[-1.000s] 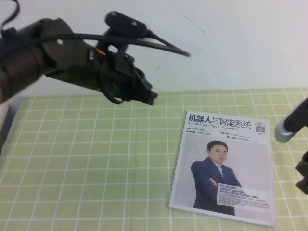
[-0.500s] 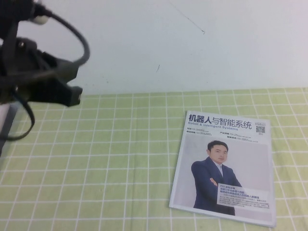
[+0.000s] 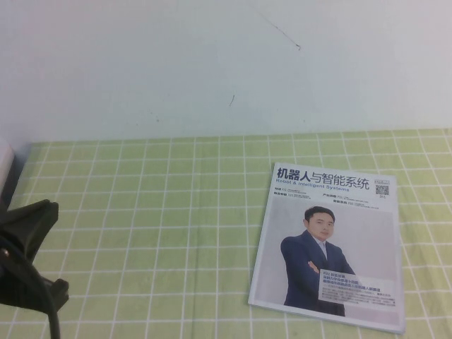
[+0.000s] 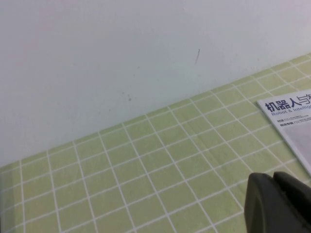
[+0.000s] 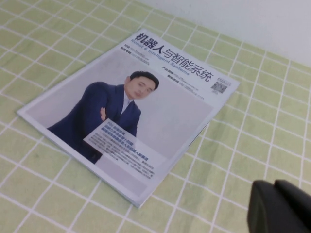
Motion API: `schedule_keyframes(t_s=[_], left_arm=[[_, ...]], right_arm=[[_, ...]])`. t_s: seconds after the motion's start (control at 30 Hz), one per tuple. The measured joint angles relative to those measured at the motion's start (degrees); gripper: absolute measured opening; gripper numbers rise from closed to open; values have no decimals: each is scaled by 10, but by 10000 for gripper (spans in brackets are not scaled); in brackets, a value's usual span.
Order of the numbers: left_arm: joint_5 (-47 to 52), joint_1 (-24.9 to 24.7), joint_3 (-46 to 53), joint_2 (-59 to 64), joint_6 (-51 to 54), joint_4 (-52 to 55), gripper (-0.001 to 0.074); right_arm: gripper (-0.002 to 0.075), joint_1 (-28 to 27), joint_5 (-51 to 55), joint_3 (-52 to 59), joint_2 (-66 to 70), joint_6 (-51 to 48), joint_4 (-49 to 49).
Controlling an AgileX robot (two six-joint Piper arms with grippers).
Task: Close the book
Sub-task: 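Close the open booklet and leave it lying on the table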
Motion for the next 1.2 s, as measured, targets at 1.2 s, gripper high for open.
schedule_keyframes(t_s=[1.2], left_arm=[[-23, 11, 62, -100, 23, -4, -4]], right_arm=[[-2, 0, 64, 7, -41, 11, 18]])
